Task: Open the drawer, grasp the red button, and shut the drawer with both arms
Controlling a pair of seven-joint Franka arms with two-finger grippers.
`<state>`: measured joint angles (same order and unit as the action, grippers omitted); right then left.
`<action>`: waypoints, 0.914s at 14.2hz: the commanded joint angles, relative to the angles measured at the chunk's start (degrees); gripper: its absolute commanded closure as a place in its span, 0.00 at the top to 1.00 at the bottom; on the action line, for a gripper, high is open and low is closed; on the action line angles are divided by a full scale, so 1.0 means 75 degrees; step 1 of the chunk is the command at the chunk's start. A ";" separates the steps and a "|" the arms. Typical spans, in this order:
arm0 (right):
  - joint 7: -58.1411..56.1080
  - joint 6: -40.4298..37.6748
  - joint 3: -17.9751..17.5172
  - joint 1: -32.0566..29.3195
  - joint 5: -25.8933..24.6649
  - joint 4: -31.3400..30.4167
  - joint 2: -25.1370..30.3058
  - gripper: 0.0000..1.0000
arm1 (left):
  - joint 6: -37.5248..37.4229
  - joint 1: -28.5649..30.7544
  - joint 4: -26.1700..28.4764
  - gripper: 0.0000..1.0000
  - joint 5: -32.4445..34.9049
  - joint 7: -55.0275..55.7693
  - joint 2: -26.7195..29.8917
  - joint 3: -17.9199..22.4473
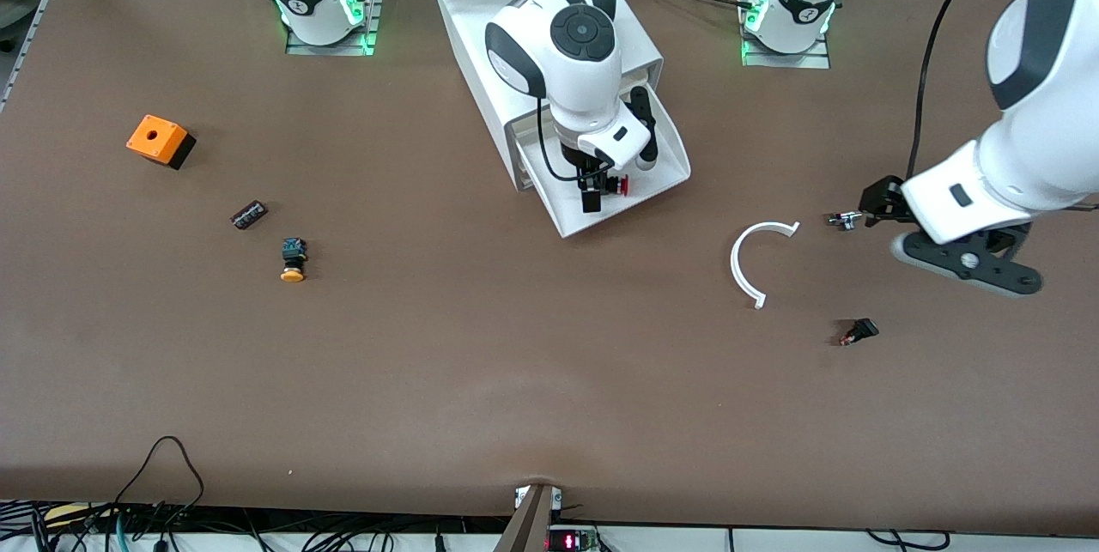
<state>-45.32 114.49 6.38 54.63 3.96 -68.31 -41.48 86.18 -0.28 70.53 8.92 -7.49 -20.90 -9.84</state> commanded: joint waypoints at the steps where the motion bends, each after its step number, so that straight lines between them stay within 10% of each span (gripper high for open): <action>1: 0.0253 -0.0008 -0.0112 -0.0018 -0.0012 0.0237 -0.0129 1.00 | -0.0148 0.0084 -0.0158 1.00 0.0006 0.0355 0.0044 -0.0024; 3: 0.0579 -0.0020 -0.0241 -0.0007 -0.0024 0.0237 -0.0129 1.00 | 0.0109 0.0271 0.0133 1.00 -0.0273 0.0390 0.0418 -0.0082; 7: 0.0898 -0.0066 -0.0311 0.0017 -0.0012 0.0226 -0.0129 1.00 | 0.2134 0.0682 0.3315 1.00 -0.0721 0.0437 0.2512 -0.0094; 13: 0.1191 -0.0031 -0.0581 -0.0077 0.0351 0.0144 -0.0106 1.00 | 0.1589 0.0670 0.3264 1.00 -0.1248 0.0483 0.2553 -0.0094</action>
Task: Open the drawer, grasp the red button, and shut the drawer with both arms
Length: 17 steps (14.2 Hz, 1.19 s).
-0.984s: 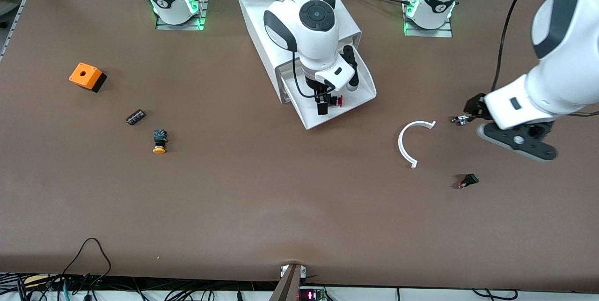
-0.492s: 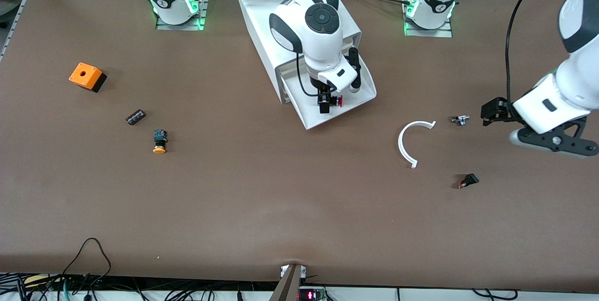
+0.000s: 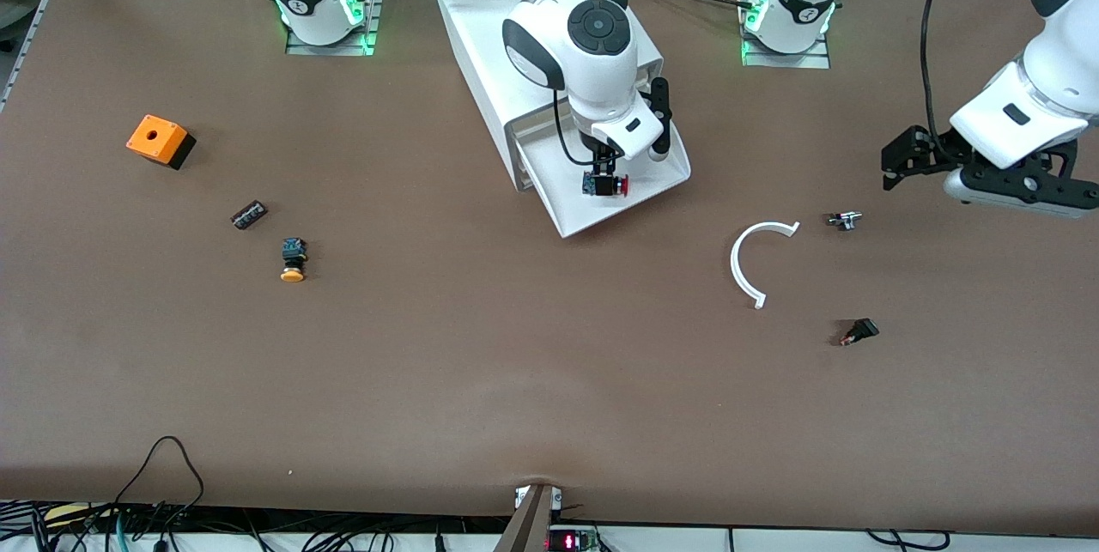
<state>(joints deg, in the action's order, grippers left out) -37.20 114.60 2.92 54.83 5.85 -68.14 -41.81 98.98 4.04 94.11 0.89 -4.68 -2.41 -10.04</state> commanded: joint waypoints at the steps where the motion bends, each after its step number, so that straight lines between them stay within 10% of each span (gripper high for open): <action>1: 0.0120 -0.0046 -0.0119 -0.0115 0.0111 0.0109 -0.0062 1.00 | -0.0154 0.0095 0.0108 1.00 -0.0178 0.0167 0.0086 -0.0057; 7: 0.0132 -0.0046 -0.0119 -0.0162 0.0111 -0.0148 -0.0038 1.00 | -0.0506 0.0283 -0.0045 1.00 -0.0155 0.0178 -0.0019 0.0037; 11: 0.0144 -0.0035 -0.0119 -0.0162 0.0100 -0.0195 -0.0038 1.00 | -0.0459 -0.1005 0.0014 1.00 -0.0131 0.0108 0.0016 0.1418; 17: 0.0179 0.0083 -0.0119 -0.0150 0.0088 -0.0313 -0.0062 1.00 | -0.0330 -0.0948 0.0682 1.00 -0.0119 0.0167 0.0579 0.1279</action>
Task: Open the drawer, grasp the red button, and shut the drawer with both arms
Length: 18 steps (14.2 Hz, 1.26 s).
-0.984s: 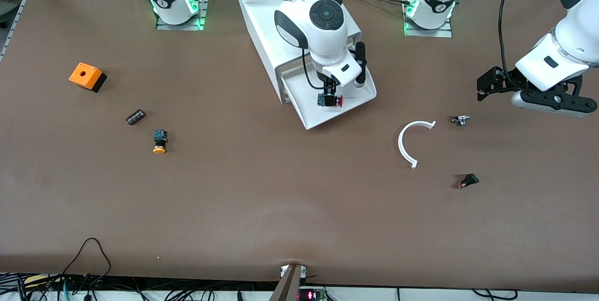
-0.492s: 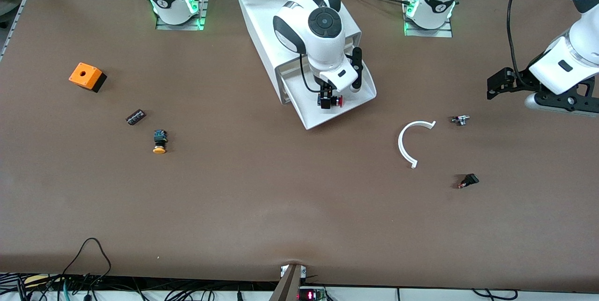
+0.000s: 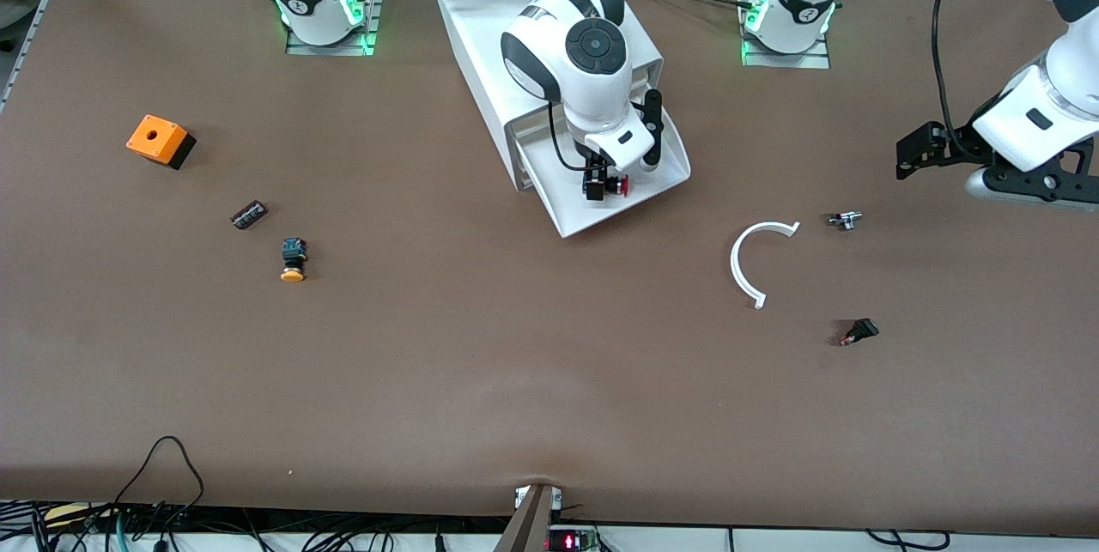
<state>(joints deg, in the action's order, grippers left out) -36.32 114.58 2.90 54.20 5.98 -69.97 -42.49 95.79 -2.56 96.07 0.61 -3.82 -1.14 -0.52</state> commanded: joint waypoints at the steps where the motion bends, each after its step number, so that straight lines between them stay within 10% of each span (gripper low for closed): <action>1: 0.0062 0.0098 -0.0129 -0.0067 0.0070 -0.0069 0.0029 1.00 | 0.0095 -0.0080 0.0444 1.00 -0.0081 0.0064 0.0422 0.0011; 18: 0.0062 0.0473 -0.0118 -0.0102 0.0093 -0.0069 -0.0159 1.00 | 0.0364 -0.0174 0.0315 1.00 -0.0069 0.0075 0.0328 -0.0024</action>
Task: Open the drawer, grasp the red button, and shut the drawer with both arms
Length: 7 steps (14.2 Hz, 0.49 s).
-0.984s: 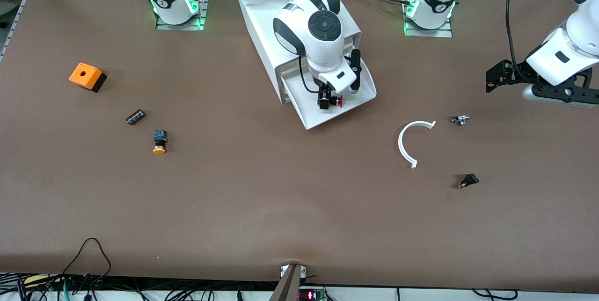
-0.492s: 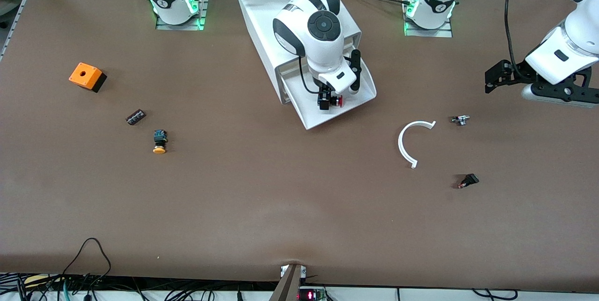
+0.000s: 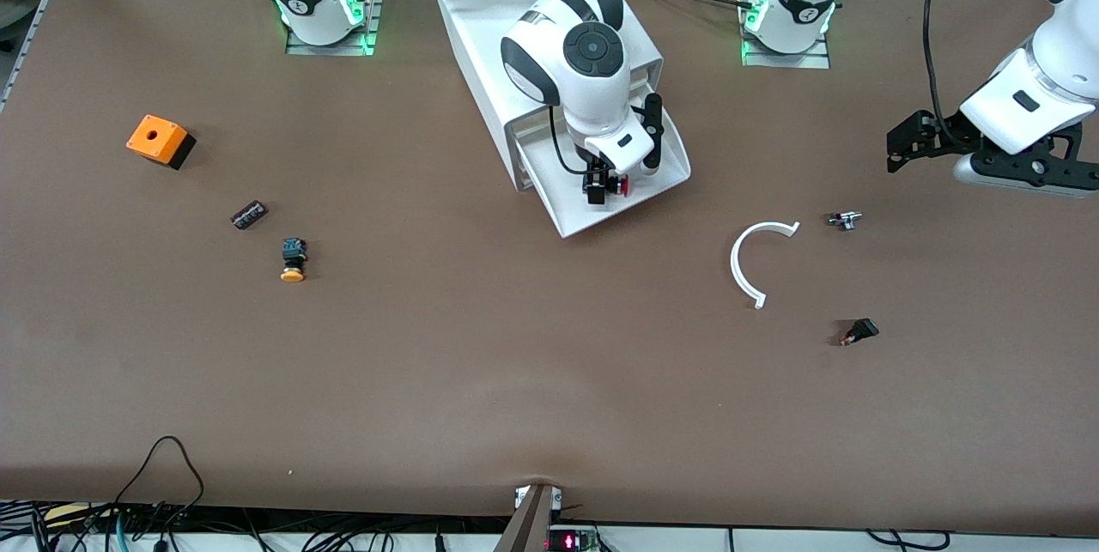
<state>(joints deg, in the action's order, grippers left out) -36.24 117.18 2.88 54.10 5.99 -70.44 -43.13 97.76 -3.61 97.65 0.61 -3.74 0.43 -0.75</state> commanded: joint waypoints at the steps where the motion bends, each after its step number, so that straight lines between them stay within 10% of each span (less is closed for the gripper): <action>1: 0.0051 0.0138 -0.0114 -0.0076 0.0081 -0.0006 -0.0086 1.00 | 0.0090 -0.0034 0.0105 1.00 -0.0069 0.0054 0.0106 0.0007; 7: 0.0039 0.0150 -0.0114 -0.0088 0.0057 -0.0041 -0.0086 0.82 | 0.0090 -0.0034 0.0117 1.00 -0.0069 0.0065 0.0106 0.0007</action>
<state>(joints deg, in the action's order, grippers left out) -36.22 117.78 2.87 54.09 5.99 -70.45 -43.96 97.83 -3.66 97.65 0.61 -3.74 0.43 -0.76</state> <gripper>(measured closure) 0.123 0.000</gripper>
